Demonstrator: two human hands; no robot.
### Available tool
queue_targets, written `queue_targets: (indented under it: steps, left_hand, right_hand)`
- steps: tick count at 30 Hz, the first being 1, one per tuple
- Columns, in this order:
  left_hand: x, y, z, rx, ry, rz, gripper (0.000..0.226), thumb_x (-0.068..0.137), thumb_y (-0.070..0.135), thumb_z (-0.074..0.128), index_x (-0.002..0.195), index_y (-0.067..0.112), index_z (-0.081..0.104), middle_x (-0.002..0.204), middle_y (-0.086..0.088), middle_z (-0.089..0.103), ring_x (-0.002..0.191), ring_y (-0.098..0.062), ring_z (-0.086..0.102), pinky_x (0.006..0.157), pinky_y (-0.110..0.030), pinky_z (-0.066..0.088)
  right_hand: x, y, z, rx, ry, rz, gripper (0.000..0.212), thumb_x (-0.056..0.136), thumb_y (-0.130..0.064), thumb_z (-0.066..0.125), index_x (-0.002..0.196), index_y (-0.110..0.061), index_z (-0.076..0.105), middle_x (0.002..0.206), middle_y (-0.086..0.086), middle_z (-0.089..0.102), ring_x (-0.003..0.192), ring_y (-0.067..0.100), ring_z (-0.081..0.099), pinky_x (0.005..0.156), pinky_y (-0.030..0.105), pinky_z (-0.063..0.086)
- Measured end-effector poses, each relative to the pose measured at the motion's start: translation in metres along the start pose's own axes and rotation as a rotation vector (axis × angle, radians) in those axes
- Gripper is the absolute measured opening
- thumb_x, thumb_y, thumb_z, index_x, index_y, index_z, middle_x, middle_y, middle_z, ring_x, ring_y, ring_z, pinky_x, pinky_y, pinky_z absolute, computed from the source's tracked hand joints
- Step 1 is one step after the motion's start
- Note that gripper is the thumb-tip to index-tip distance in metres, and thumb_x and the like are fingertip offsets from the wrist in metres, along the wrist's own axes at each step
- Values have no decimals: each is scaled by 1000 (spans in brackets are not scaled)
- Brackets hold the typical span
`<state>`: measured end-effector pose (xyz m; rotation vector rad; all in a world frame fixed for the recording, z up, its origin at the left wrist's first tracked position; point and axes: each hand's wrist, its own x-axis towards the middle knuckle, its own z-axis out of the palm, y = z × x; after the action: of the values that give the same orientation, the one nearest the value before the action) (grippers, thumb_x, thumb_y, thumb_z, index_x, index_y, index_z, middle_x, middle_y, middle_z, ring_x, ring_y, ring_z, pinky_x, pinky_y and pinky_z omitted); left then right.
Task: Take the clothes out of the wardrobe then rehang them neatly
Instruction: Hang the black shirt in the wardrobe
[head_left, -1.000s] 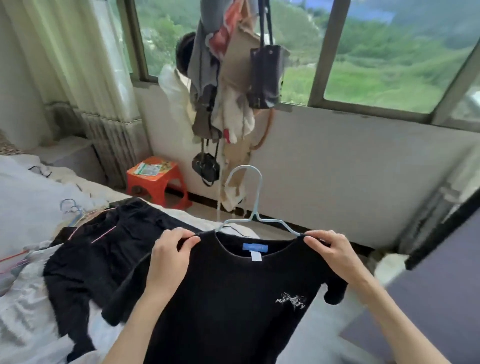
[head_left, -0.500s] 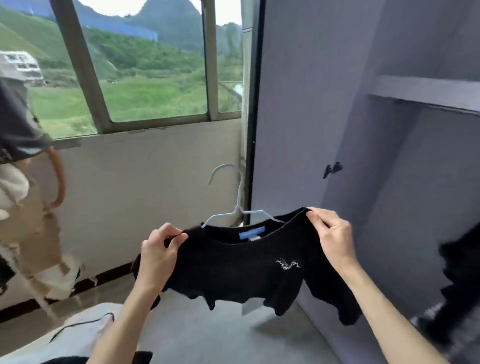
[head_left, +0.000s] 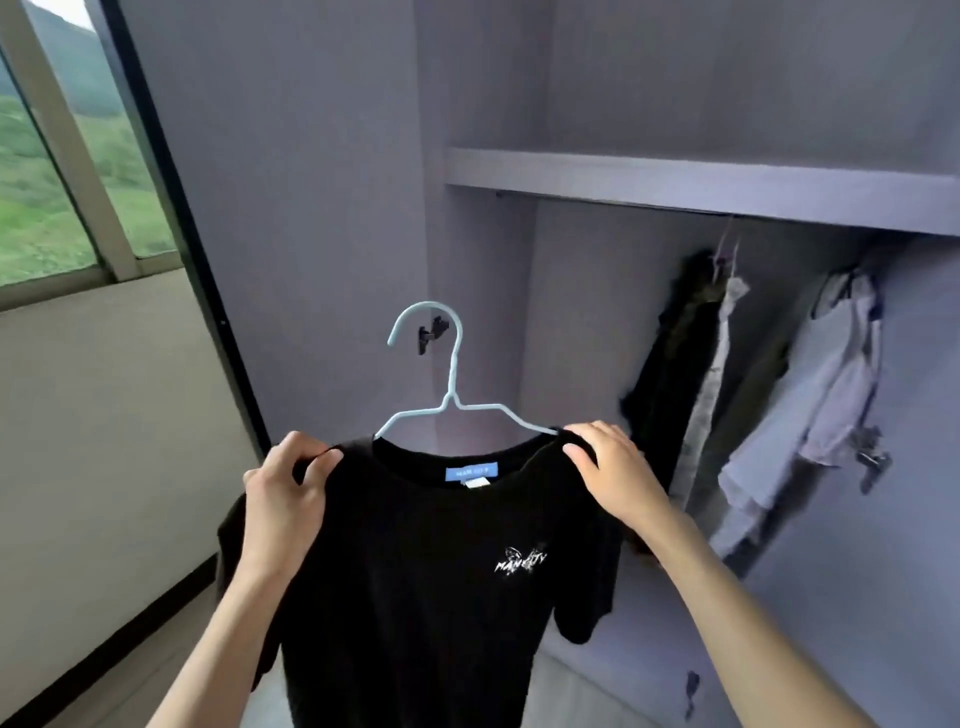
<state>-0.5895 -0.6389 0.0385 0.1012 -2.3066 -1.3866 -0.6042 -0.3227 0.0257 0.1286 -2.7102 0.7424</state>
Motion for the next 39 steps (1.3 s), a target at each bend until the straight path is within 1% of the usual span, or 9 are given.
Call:
queue_targets:
  steps: [5,8,14,19,22,26,32,35,39]
  left_hand:
    - [18,10,63,-38,-74,60,19,87,9,62,70,13,54,71,-4,58,70,-22,52,61,-13,36]
    - [22,6,108,-49,-151,45,17,87,8,63,72,13,58,73,-3,61,75,-22,54,66,-22,39]
    - [7,-4,186,11,-329,-28,12,89,14,61,80,21,65,84,3,65,89,-20,56,79,-30,39]
    - [-2,-6,237,201,-684,92,30,93,13,53,123,14,58,124,-5,59,116,-27,51,92,-31,39]
    - [-5,6,255,156,-835,88,38,95,23,50,133,19,49,140,-5,47,129,-26,41,103,-34,34]
    - [-5,19,265,79,-938,232,36,96,26,47,131,20,51,131,2,52,124,-20,46,101,-30,34]
    - [2,2,267,78,-984,322,34,95,21,49,129,17,53,129,-2,53,129,-23,39,101,-29,30]
    - [-2,-4,267,57,-1018,365,34,95,19,49,129,15,52,131,-2,52,132,-23,36,103,-29,28]
    - [-7,1,271,54,-1061,428,37,95,20,48,132,16,49,130,-4,52,125,-27,42,102,-31,32]
  right_hand:
    - [6,45,-26,13,54,105,24,93,-34,52,93,-12,62,86,-8,55,85,14,56,73,25,39]
    - [-1,72,-31,-42,140,200,23,92,-33,54,87,-12,59,79,-9,53,76,14,51,62,22,28]
    - [-46,121,-32,-93,270,357,22,88,-29,61,77,-9,60,70,-3,56,67,18,49,65,27,33]
    - [-86,128,-35,-289,278,557,26,90,-38,56,79,-15,57,67,-6,54,66,20,58,52,26,28]
    - [-107,121,-29,-332,270,696,29,92,-42,49,75,-19,49,66,-5,57,58,19,54,49,26,26]
    - [-134,105,-25,-238,343,920,35,94,-43,46,66,-21,40,52,-6,45,46,7,40,44,18,26]
    - [-157,71,-17,-36,547,1101,45,94,-32,48,59,-15,26,48,-3,30,46,15,28,46,29,24]
    - [-163,56,-14,251,674,1144,43,95,-24,48,60,-14,25,53,-2,25,51,13,21,48,25,21]
    - [-161,44,-13,311,623,1101,40,96,-23,47,63,-12,27,57,-1,25,53,12,21,44,18,25]
